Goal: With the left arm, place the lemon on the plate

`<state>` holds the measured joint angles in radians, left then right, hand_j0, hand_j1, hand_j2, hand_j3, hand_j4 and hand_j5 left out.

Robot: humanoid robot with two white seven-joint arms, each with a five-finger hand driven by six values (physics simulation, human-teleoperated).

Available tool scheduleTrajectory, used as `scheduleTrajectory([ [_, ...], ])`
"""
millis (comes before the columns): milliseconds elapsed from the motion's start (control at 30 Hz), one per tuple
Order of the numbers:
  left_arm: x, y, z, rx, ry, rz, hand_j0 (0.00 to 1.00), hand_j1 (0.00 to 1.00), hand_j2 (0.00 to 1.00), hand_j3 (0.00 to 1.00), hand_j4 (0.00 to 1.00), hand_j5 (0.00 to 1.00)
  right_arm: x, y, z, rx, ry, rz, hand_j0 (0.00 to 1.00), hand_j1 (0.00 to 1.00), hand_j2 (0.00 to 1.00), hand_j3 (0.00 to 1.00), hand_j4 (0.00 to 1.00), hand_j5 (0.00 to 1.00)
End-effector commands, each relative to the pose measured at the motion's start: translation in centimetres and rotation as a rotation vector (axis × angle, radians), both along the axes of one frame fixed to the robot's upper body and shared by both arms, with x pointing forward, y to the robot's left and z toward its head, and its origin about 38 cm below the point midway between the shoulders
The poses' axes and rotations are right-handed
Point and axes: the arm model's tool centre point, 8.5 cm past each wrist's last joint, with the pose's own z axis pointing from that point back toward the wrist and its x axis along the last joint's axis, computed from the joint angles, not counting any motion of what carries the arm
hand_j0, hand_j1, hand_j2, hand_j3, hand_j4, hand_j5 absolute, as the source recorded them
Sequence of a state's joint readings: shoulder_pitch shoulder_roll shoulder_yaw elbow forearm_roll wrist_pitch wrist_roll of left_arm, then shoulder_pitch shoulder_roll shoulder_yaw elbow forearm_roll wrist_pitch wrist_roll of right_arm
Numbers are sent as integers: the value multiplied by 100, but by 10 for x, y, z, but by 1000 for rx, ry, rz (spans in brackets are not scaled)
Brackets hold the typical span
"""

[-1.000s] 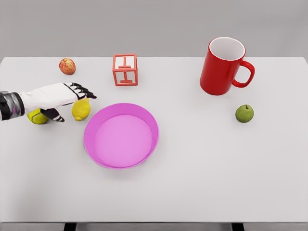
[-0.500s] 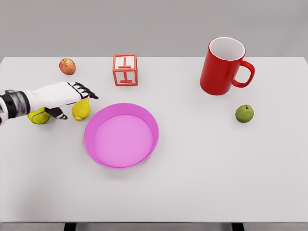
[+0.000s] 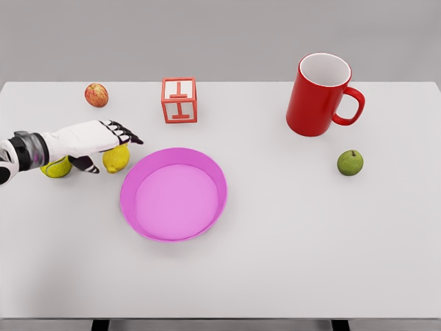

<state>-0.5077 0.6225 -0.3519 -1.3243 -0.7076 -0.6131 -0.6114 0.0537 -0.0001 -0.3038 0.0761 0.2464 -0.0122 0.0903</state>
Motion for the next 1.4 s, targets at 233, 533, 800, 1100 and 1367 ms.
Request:
scheduleTrajectory([
  [233, 4, -1, -5, -4, 11, 14, 97, 97, 97, 97, 97, 97, 0, 0, 0, 1, 1, 1, 100, 100, 100, 100, 100, 100],
  [533, 4, -2, -8, -9, 18, 17, 92, 92, 92, 92, 92, 92, 0, 0, 0, 0, -1, 1, 100, 100, 100, 100, 100, 100],
  [800, 5, -4, -9, -14, 18, 14, 78, 78, 78, 78, 78, 78, 0, 0, 0, 1, 1, 1, 100, 100, 100, 100, 100, 100],
  [1100, 4, -5, -10, -13, 22, 14, 76, 76, 76, 76, 76, 76, 0, 0, 0, 1, 1, 1, 100, 100, 100, 100, 100, 100],
  [1367, 4, -2, -12, -4, 25, 19, 67, 67, 67, 67, 67, 67, 0, 0, 0, 0, -1, 1, 100, 100, 100, 100, 100, 100],
])
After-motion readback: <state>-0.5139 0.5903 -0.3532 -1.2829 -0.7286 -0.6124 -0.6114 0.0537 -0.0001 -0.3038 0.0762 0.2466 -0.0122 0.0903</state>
